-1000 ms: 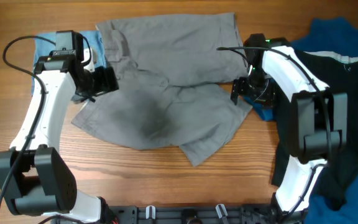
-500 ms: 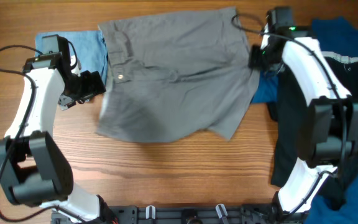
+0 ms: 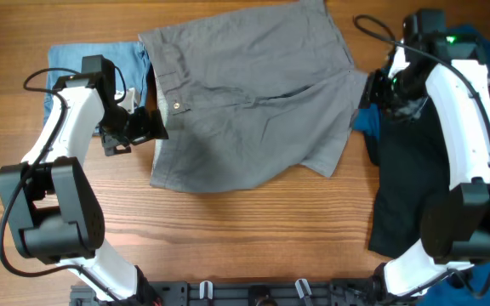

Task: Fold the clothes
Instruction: 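Release the shorts and pull both grippers back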

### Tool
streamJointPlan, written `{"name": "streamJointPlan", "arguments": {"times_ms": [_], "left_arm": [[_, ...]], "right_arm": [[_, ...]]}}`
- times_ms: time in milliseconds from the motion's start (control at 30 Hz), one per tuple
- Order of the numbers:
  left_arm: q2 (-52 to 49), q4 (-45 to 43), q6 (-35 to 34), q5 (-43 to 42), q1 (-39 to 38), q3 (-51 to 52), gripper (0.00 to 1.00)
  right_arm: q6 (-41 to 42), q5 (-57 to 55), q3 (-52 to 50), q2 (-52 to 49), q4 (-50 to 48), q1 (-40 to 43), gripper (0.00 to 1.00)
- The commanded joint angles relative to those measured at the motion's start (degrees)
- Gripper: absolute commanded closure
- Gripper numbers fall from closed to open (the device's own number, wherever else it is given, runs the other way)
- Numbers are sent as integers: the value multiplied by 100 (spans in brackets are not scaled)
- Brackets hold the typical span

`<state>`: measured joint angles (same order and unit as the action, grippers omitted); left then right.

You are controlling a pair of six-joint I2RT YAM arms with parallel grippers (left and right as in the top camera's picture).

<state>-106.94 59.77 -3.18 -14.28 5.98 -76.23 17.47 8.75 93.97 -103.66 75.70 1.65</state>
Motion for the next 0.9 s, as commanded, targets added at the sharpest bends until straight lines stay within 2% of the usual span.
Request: {"name": "streamJointPlan", "arguments": {"times_ms": [0,67,133,233,267,300,333,367,467,567,800,867], "left_arm": [[-28,13,151,216,-4,26,5],[-28,9,149,212,-13,26,6],[-33,9,149,214,-26,26,6],[-44,7,149,212,-26,26,6],[-46,7,149,212,-26,26,6],[-46,4,149,214,-26,26,6],[-46,9,149,214,-26,26,6],[-46,9,146,212,-26,26,7],[-46,4,146,212,-26,26,6],[-90,-63,144,4,-26,26,5],[-164,339,92,-146,-42,450,5],[-164,568,-81,-332,-42,743,9]], "right_arm": [[463,372,-1113,-76,-160,-131,48],[673,1019,-2275,-76,-844,-203,53],[811,1593,-2981,-76,-1556,-260,42],[1259,1923,-3805,-76,-2734,-385,40],[1322,2000,-3991,-76,-3150,-431,51],[1307,1980,-3993,-74,-3193,-433,75],[1215,1917,-3965,-57,-3178,-417,92],[1143,1687,-3880,-11,-3042,-363,96],[942,144,-2938,461,-1377,-66,96],[927,-774,-2070,1071,-240,-37,96],[957,-750,-1941,1311,-127,-39,96],[955,-748,-1941,1314,-153,-39,96]]}}
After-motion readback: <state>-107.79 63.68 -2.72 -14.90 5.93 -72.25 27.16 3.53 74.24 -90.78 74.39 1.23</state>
